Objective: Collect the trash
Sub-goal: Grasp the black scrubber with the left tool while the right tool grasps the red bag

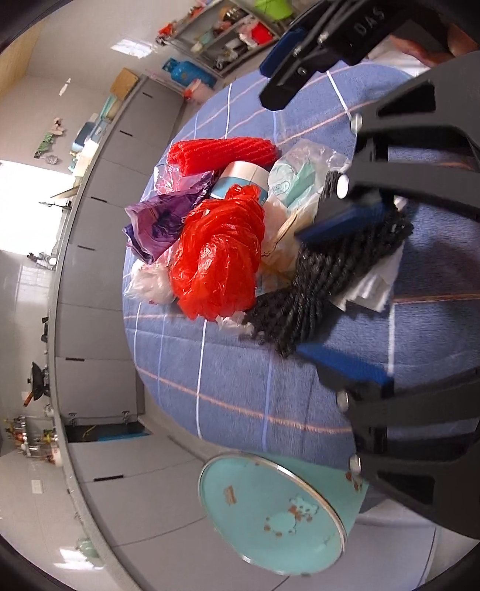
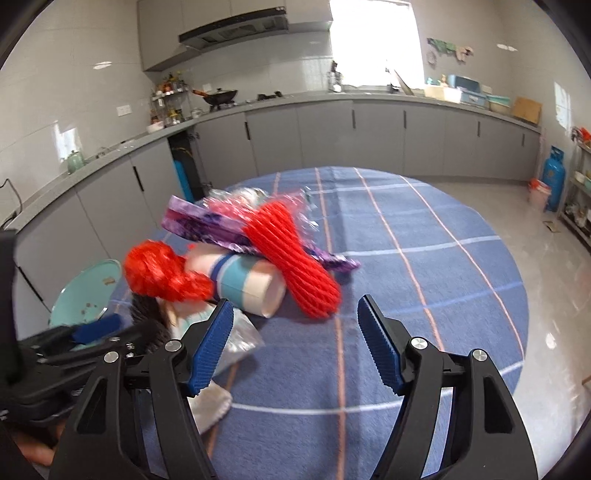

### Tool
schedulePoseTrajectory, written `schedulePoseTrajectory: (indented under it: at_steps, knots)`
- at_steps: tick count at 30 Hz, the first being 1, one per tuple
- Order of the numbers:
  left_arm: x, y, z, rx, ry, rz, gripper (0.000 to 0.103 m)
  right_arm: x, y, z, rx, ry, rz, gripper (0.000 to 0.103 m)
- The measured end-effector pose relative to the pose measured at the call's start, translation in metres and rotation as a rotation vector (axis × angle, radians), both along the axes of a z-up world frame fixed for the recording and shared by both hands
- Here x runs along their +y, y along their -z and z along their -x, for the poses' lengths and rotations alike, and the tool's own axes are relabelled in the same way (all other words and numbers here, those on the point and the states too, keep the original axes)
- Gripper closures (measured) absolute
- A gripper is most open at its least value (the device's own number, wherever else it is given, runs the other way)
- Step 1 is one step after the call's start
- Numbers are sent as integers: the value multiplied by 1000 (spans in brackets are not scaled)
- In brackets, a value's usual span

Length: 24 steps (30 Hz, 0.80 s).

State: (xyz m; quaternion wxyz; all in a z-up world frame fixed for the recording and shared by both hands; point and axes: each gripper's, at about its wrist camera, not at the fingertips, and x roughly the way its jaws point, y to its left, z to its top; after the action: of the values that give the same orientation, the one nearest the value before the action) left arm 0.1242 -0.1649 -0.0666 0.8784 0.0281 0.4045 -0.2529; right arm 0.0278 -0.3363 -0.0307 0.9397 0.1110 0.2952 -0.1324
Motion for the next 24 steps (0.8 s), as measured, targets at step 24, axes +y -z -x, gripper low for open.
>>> schedulePoseTrajectory:
  at_steps: [24]
  knots:
    - [71,-40,-30,-104,-85,118,94,75,2,-105,125,-317,-6,71]
